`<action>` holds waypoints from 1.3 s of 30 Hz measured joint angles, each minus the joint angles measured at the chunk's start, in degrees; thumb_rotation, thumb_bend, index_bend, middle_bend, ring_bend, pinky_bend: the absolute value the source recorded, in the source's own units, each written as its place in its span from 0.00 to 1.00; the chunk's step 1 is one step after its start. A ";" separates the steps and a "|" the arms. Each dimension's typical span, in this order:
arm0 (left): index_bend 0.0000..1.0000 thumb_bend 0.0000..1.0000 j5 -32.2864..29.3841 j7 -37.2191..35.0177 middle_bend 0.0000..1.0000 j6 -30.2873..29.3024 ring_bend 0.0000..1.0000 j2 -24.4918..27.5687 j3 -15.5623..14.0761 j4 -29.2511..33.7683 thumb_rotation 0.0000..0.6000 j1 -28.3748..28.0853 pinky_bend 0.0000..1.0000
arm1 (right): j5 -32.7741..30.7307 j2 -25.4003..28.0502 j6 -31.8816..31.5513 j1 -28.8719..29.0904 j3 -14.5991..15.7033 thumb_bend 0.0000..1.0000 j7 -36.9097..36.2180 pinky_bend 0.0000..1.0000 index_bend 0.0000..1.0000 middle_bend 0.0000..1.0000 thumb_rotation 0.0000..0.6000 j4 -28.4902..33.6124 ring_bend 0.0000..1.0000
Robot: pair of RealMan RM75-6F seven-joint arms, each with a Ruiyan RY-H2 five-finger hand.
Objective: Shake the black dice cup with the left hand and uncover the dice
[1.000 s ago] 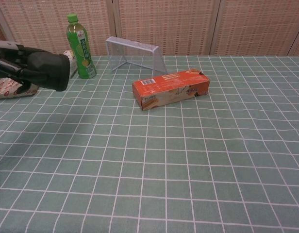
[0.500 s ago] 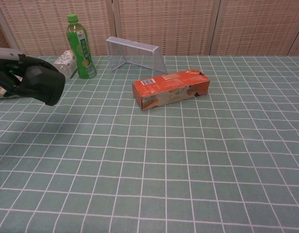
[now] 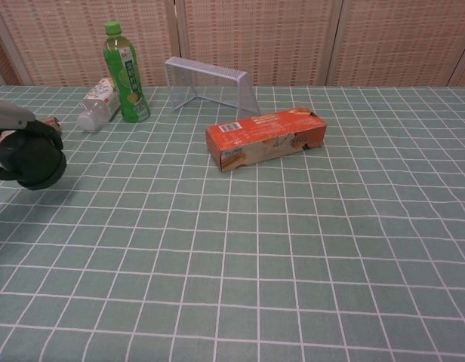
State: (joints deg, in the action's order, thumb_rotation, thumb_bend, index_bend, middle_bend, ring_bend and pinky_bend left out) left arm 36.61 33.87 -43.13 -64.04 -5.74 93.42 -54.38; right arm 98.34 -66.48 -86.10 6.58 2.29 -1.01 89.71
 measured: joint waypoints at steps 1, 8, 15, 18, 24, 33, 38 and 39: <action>0.59 0.40 -3.44 3.66 0.62 -2.14 0.61 -0.33 -0.82 0.96 1.00 -1.00 0.76 | 0.01 0.00 0.02 0.00 0.02 0.12 -0.01 0.00 0.00 0.00 1.00 -0.01 0.00; 0.58 0.40 -18.17 20.99 0.62 -19.07 0.61 -3.51 -4.76 7.77 1.00 -6.42 0.76 | 0.35 0.26 -0.35 -0.07 0.17 0.12 -0.57 0.00 0.00 0.00 1.00 0.15 0.00; 0.58 0.41 -16.69 16.82 0.62 -16.27 0.60 -2.53 -3.19 10.60 1.00 -6.10 0.75 | 0.42 0.21 -0.12 -0.01 0.25 0.12 -0.57 0.00 0.00 0.00 1.00 0.02 0.00; 0.58 0.41 -13.30 9.88 0.61 -11.78 0.59 -1.08 -1.19 11.09 1.00 -4.71 0.74 | 0.39 0.20 -0.14 -0.02 0.25 0.12 -0.65 0.00 0.00 0.00 1.00 0.15 0.00; 0.58 0.40 -1.79 -11.09 0.61 -3.86 0.59 1.34 5.39 10.90 1.00 0.65 0.75 | 0.48 0.25 -0.30 -0.07 0.28 0.12 -0.92 0.00 0.00 0.00 1.00 0.12 0.00; 0.59 0.41 21.84 -41.49 0.62 4.29 0.60 3.55 13.99 7.61 1.00 9.86 0.76 | 0.44 0.25 -0.18 -0.03 0.28 0.12 -0.84 0.00 0.00 0.00 1.00 0.09 0.00; 0.59 0.40 25.83 -41.57 0.63 8.57 0.61 4.62 13.50 5.22 1.00 10.32 0.77 | 0.41 0.27 -0.21 -0.06 0.27 0.12 -0.74 0.00 0.00 0.00 1.00 0.11 0.00; 0.59 0.40 25.23 -39.84 0.63 9.90 0.61 4.90 12.83 4.71 1.00 9.89 0.77 | 0.40 0.26 -0.17 -0.06 0.28 0.12 -0.72 0.00 0.00 0.00 1.00 0.11 0.00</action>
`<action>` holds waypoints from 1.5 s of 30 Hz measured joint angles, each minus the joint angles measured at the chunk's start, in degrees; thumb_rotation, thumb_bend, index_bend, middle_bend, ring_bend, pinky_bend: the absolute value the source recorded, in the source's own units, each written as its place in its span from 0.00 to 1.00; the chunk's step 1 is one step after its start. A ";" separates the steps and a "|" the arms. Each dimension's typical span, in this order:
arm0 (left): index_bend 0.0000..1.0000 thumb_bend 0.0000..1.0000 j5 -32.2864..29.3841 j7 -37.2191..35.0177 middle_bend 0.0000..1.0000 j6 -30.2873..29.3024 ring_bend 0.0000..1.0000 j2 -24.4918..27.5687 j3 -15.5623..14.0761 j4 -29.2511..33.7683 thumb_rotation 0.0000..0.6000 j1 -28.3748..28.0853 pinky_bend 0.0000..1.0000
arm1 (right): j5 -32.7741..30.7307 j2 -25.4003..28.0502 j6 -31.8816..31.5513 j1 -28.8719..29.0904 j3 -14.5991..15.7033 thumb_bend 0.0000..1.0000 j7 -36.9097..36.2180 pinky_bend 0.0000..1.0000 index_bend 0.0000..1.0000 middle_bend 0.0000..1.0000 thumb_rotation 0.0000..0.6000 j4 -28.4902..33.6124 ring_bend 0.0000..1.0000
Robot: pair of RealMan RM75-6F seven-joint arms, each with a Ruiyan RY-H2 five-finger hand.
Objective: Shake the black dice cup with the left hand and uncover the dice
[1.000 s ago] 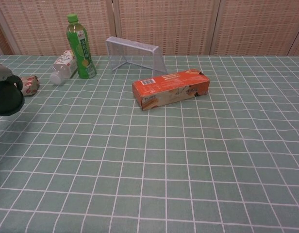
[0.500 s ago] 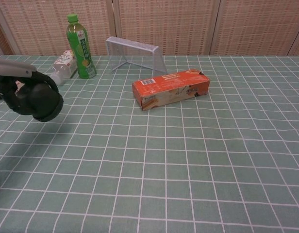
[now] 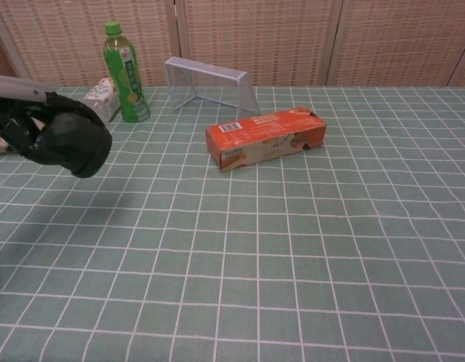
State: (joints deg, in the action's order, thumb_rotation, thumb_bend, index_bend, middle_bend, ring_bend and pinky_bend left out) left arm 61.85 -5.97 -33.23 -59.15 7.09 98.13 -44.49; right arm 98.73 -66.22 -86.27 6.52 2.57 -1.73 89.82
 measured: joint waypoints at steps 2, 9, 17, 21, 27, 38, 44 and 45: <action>0.59 0.40 -1.58 3.42 0.63 1.84 0.61 0.32 -1.49 -0.75 1.00 -1.07 0.77 | 0.00 -0.01 0.07 0.03 0.01 0.12 0.00 0.00 0.00 0.00 1.00 0.01 0.00; 0.59 0.41 -13.98 22.32 0.63 1.73 0.61 -0.89 -10.59 -2.69 1.00 -7.52 0.78 | -0.05 -0.03 -0.03 0.01 -0.03 0.12 -0.32 0.00 0.00 0.00 1.00 0.01 0.00; 0.54 0.41 -25.76 37.55 0.60 -9.89 0.59 -6.48 -17.74 -3.25 1.00 -12.10 0.74 | -0.01 -0.26 0.29 0.10 0.09 0.12 -0.26 0.00 0.00 0.00 1.00 -0.10 0.00; 0.51 0.41 -28.18 41.90 0.59 -12.97 0.58 -9.21 -18.85 -4.26 1.00 -12.50 0.70 | -0.10 -0.32 0.17 0.08 0.00 0.12 -0.43 0.00 0.00 0.00 1.00 -0.19 0.00; 0.44 0.41 -31.52 44.86 0.51 -14.13 0.51 -11.91 -19.47 -5.85 1.00 -12.64 0.56 | 0.03 -0.28 0.03 0.09 0.01 0.12 -0.67 0.00 0.00 0.00 1.00 -0.25 0.00; 0.00 0.37 -30.38 43.84 0.00 -13.69 0.00 -12.48 -18.59 -6.83 1.00 -11.40 0.19 | -0.09 -0.22 -0.15 0.03 -0.08 0.12 -0.80 0.00 0.00 0.00 1.00 -0.19 0.00; 0.00 0.37 -29.60 43.70 0.00 -13.77 0.00 -12.80 -18.36 -7.46 1.00 -10.72 0.13 | 0.00 -0.18 -0.21 0.00 -0.05 0.12 -0.75 0.00 0.00 0.00 1.00 0.00 0.00; 0.00 0.37 -29.39 43.60 0.00 -13.86 0.00 -12.84 -18.23 -7.56 1.00 -10.59 0.12 | -0.02 -0.16 -0.23 -0.01 -0.06 0.12 -0.80 0.00 0.00 0.00 1.00 0.02 0.00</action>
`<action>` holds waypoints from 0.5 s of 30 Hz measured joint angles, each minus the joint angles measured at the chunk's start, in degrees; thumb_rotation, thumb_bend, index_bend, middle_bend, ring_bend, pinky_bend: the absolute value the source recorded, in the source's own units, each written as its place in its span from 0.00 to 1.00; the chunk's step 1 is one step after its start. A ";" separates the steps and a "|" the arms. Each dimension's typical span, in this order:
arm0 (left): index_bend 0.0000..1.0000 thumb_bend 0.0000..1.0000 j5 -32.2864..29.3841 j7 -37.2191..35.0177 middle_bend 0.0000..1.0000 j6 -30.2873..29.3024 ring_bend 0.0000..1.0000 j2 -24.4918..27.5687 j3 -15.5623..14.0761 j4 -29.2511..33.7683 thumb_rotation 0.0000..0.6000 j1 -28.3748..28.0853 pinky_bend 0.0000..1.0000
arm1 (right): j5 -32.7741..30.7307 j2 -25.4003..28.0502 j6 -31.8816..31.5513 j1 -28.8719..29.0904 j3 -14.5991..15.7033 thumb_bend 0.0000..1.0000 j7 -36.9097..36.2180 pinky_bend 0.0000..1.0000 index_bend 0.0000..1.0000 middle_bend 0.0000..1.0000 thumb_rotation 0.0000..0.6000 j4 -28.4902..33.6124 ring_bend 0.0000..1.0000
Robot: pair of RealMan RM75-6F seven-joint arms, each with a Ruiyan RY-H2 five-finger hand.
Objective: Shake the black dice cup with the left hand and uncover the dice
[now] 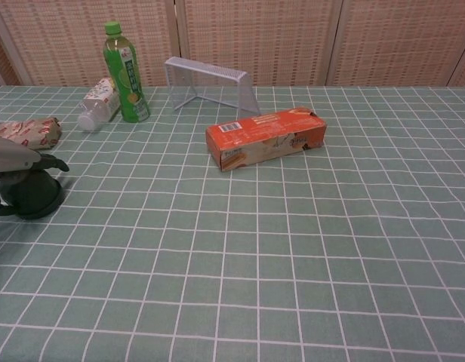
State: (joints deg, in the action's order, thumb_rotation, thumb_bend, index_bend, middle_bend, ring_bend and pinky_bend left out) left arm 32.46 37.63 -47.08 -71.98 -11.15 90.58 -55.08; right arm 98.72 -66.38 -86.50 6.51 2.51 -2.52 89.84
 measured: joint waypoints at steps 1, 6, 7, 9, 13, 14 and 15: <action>0.00 0.37 0.23 -0.08 0.00 -0.11 0.00 -0.02 0.10 -0.05 1.00 0.12 0.11 | -0.02 0.00 -0.02 0.00 -0.02 0.12 -0.03 0.00 0.00 0.00 1.00 0.00 0.00; 0.00 0.37 2.25 -0.88 0.00 -0.70 0.00 -0.03 0.76 -0.11 1.00 0.94 0.08 | -0.04 -0.02 0.03 0.03 -0.06 0.12 -0.01 0.00 0.00 0.00 1.00 0.00 0.00; 0.00 0.37 2.64 -1.06 0.00 -0.77 0.00 -0.03 0.89 -0.13 1.00 1.11 0.07 | -0.03 -0.02 0.05 0.04 -0.04 0.12 -0.02 0.00 0.00 0.00 1.00 0.00 0.00; 0.00 0.37 3.46 -1.55 0.00 -0.87 0.00 -0.04 1.22 -0.22 1.00 1.52 0.07 | -0.03 0.00 0.02 0.03 -0.05 0.12 -0.01 0.00 0.00 0.00 1.00 0.02 0.00; 0.00 0.36 4.11 -1.92 0.00 -0.46 0.00 -0.11 1.51 -0.53 1.00 2.02 0.07 | -0.07 0.00 -0.03 0.01 -0.09 0.12 0.03 0.00 0.00 0.00 1.00 0.06 0.00; 0.00 0.36 4.03 -1.85 0.00 -0.21 0.00 -0.17 1.51 -0.64 1.00 2.03 0.07 | -0.03 -0.01 -0.04 0.01 -0.08 0.12 0.03 0.00 0.00 0.00 1.00 0.05 0.00; 0.00 0.36 3.88 -1.72 0.00 0.06 0.00 -0.31 1.54 -0.88 1.00 2.03 0.07 | 0.03 -0.01 -0.03 0.02 -0.04 0.12 0.04 0.00 0.00 0.00 1.00 0.05 0.00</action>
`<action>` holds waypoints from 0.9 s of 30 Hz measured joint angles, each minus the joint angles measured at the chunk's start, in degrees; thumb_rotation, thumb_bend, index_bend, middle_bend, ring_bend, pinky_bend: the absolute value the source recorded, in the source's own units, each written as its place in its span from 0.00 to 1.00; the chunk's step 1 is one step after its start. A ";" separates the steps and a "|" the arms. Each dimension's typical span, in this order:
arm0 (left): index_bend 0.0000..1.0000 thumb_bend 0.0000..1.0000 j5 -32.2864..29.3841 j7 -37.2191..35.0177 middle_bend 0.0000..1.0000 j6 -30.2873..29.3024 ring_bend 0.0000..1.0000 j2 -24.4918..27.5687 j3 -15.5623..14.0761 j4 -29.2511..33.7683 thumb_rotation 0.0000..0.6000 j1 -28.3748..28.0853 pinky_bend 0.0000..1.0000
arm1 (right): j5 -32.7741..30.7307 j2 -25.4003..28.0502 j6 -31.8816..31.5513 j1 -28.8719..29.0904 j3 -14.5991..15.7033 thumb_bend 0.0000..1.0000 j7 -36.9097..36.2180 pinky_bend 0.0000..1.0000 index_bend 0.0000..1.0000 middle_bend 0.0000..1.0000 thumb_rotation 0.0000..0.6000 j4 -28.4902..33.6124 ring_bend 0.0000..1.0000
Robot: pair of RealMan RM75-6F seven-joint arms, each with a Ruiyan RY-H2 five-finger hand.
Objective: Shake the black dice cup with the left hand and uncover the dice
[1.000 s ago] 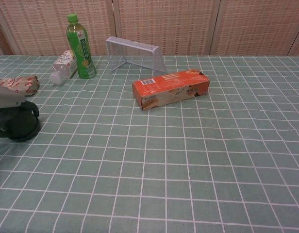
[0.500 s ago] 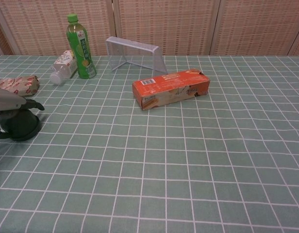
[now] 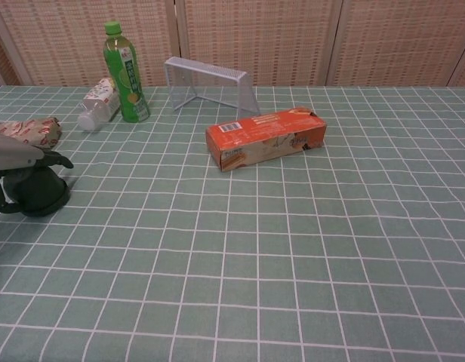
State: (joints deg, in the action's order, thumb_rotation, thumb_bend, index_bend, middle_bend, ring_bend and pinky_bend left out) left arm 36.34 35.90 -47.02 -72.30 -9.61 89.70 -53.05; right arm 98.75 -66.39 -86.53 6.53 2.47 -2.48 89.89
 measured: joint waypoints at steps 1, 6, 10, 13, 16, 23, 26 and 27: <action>0.00 0.36 -0.13 0.09 0.00 0.19 0.00 -0.10 0.04 -0.13 1.00 -0.01 0.07 | 0.05 0.00 0.00 0.01 0.02 0.12 -0.02 0.00 0.00 0.00 1.00 0.03 0.00; 0.00 0.36 -1.91 0.92 0.00 1.38 0.00 -0.04 0.06 -0.14 1.00 -0.57 0.07 | 0.08 0.07 -0.24 -0.06 -0.01 0.12 -0.21 0.00 0.00 0.00 1.00 0.03 0.00; 0.00 0.36 -3.66 2.00 0.00 1.99 0.00 0.24 0.08 0.55 1.00 -1.46 0.06 | 0.06 0.04 -0.06 0.02 0.00 0.12 -0.27 0.00 0.00 0.00 1.00 -0.05 0.00; 0.00 0.36 -3.06 1.63 0.00 1.57 0.00 0.37 0.43 0.93 1.00 -1.44 0.07 | 0.01 0.04 -0.06 0.04 -0.06 0.12 -0.30 0.00 0.00 0.00 1.00 -0.05 0.00; 0.00 0.36 -2.02 1.25 0.00 1.16 0.00 0.29 0.68 0.83 1.00 -1.19 0.07 | 0.16 0.03 -0.30 0.03 -0.09 0.12 -0.46 0.00 0.00 0.00 1.00 -0.07 0.00; 0.00 0.37 -0.92 0.56 0.00 1.05 0.00 -0.20 1.17 0.08 1.00 -0.82 0.07 | 0.46 -0.08 -1.03 -0.17 -0.13 0.12 -1.04 0.00 0.00 0.00 1.00 -0.39 0.00; 0.00 0.36 -0.05 -0.02 0.00 1.03 0.00 -0.12 1.43 -0.04 1.00 -0.52 0.07 | 0.40 -0.13 -0.94 -0.13 -0.16 0.12 -1.14 0.00 0.00 0.00 1.00 -0.49 0.00; 0.00 0.36 0.22 -0.06 0.00 1.06 0.00 -0.07 1.44 -0.07 1.00 -0.44 0.07 | 0.38 -0.17 -0.92 -0.11 -0.16 0.12 -1.21 0.00 0.00 0.00 1.00 -0.50 0.00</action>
State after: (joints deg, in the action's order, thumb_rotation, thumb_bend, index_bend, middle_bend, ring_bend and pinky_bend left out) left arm 36.56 35.84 -45.96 -72.36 -8.17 89.63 -53.48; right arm 99.13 -66.56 -87.45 6.41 2.31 -3.69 89.39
